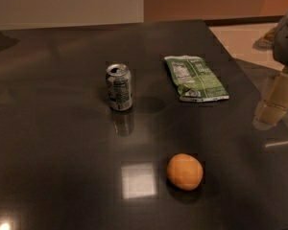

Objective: Pick orange

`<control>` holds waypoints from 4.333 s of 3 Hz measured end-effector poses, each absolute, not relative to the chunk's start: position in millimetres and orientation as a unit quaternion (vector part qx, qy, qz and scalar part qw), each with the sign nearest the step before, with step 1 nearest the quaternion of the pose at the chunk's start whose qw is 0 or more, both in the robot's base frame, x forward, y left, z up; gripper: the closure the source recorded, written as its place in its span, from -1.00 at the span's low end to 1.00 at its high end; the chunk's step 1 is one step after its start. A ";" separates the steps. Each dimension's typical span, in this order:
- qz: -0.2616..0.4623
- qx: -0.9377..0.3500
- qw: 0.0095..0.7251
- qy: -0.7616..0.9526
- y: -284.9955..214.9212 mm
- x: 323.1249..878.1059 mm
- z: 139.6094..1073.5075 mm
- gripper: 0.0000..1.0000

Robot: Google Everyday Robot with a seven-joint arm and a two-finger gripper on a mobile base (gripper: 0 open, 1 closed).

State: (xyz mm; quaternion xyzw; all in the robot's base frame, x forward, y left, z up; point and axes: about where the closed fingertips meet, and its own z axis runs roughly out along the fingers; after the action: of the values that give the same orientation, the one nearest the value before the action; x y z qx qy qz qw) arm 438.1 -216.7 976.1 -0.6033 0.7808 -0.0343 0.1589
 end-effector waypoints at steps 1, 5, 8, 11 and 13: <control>-0.035 -0.604 0.160 0.780 -216.2 438.1 976.9 -1.00; 0.091 -0.695 0.153 0.696 -135.9 386.5 916.3 -1.00; 0.101 -0.733 0.136 0.659 -96.9 362.6 865.5 -1.00; 0.108 -0.749 0.119 0.643 -86.5 349.5 846.1 -0.24; 0.122 -0.749 0.128 0.639 -87.0 351.9 860.7 0.68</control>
Offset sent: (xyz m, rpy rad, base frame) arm -0.0161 0.0311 -0.0249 0.1144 0.0826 0.1121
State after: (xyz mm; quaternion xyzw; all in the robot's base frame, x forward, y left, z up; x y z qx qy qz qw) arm 351.9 -87.0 860.7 -0.7488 0.6388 0.1219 0.1279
